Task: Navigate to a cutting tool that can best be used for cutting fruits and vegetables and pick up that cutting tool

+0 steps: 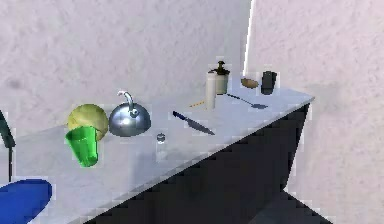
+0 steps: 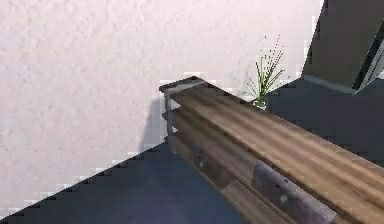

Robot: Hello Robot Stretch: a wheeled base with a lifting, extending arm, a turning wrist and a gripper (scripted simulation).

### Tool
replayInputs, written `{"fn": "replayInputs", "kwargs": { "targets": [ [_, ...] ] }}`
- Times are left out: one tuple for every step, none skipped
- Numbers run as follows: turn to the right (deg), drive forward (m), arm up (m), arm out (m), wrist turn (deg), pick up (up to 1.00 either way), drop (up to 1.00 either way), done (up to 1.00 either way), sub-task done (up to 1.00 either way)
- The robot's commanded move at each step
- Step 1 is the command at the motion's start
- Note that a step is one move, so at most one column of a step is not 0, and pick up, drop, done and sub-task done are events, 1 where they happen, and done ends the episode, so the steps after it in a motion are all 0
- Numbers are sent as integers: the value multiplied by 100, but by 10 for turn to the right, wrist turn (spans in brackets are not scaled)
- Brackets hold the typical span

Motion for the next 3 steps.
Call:
{"fn": "replayInputs", "kwargs": {
  "targets": [
    [300, 0, 0, 0, 0, 0, 0, 0, 0],
    [0, 70, 0, 0, 0, 0, 0, 0, 0],
    [360, 0, 0, 0, 0, 0, 0, 0, 0]
  ]
}}
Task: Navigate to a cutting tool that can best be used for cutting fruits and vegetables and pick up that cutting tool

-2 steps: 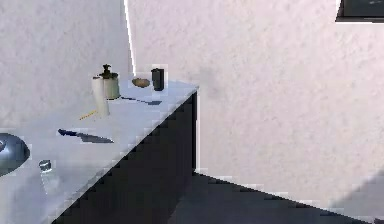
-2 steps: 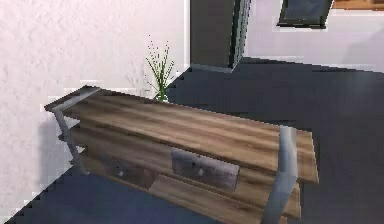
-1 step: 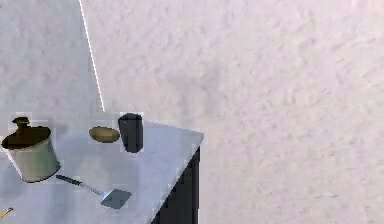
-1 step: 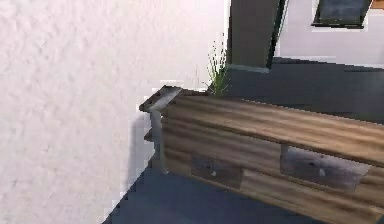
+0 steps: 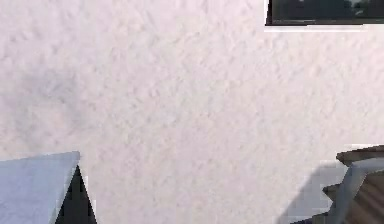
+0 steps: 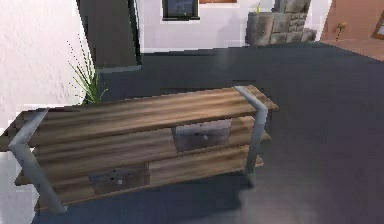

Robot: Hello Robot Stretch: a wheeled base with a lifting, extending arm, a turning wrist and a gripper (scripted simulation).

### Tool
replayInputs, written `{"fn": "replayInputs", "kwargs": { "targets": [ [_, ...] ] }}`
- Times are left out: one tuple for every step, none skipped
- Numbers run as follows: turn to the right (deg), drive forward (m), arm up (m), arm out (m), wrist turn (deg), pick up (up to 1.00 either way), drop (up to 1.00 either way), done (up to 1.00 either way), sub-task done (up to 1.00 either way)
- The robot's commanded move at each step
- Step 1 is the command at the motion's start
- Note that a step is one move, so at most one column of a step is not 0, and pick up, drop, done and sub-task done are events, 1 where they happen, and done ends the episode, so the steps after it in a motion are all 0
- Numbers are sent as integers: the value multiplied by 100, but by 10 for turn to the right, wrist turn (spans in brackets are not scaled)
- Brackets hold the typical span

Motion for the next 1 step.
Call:
{"fn": "replayInputs", "kwargs": {
  "targets": [
    [0, 5, 0, 0, 0, 0, 0, 0, 0]
  ]
}}
